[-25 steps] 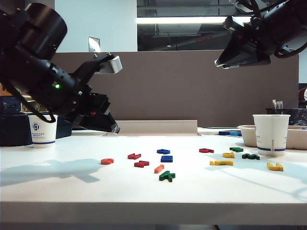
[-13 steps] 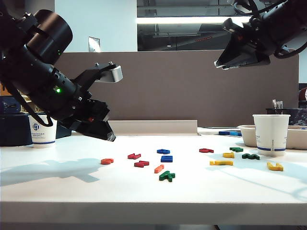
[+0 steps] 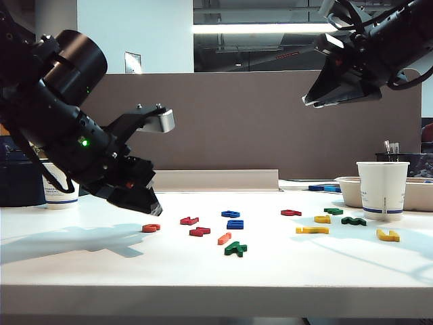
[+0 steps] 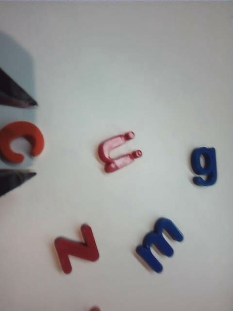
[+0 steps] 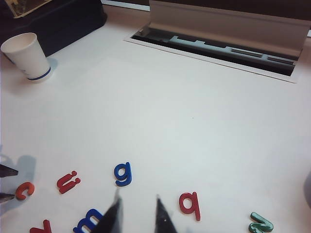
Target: Pick up the letter "c" and put it in the paper cup.
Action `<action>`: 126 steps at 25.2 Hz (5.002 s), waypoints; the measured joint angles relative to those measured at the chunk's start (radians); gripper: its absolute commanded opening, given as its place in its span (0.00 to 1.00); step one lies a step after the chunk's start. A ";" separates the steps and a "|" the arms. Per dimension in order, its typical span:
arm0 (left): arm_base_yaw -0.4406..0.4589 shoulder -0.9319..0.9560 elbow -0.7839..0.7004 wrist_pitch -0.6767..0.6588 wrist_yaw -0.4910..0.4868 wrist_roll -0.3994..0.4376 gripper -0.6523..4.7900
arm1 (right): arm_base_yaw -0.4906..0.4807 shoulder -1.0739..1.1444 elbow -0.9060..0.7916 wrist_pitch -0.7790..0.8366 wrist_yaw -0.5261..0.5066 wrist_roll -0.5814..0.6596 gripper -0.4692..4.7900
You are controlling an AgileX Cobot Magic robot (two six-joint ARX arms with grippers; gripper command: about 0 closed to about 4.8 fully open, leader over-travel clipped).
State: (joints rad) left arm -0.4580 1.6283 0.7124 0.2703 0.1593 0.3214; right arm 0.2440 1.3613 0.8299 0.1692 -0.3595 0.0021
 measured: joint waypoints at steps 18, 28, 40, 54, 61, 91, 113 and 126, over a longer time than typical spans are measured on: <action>0.000 0.037 0.004 0.005 -0.006 0.000 0.42 | 0.000 0.001 0.000 -0.018 0.000 -0.003 0.25; 0.004 0.077 0.047 0.010 -0.007 -0.015 0.42 | 0.000 0.001 0.000 -0.021 0.000 -0.004 0.25; 0.008 0.080 0.053 -0.029 -0.023 -0.072 0.42 | 0.000 0.001 0.000 -0.021 0.008 -0.005 0.25; 0.008 0.080 0.053 -0.032 -0.005 -0.114 0.42 | 0.000 0.001 0.000 -0.021 0.019 -0.008 0.25; 0.008 0.080 0.053 -0.036 -0.005 -0.116 0.42 | 0.000 0.001 0.000 -0.021 0.019 -0.008 0.25; 0.008 0.082 0.096 -0.067 -0.003 -0.116 0.39 | 0.000 0.001 0.000 -0.026 0.026 -0.031 0.25; 0.008 0.082 0.213 -0.212 -0.003 -0.116 0.39 | -0.005 -0.029 0.000 -0.069 0.072 -0.052 0.25; 0.008 0.082 0.213 -0.332 -0.003 -0.116 0.40 | -0.005 -0.029 0.000 -0.071 0.072 -0.052 0.25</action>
State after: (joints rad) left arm -0.4503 1.7103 0.9257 -0.0612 0.1562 0.2050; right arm 0.2394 1.3319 0.8299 0.0982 -0.2878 -0.0502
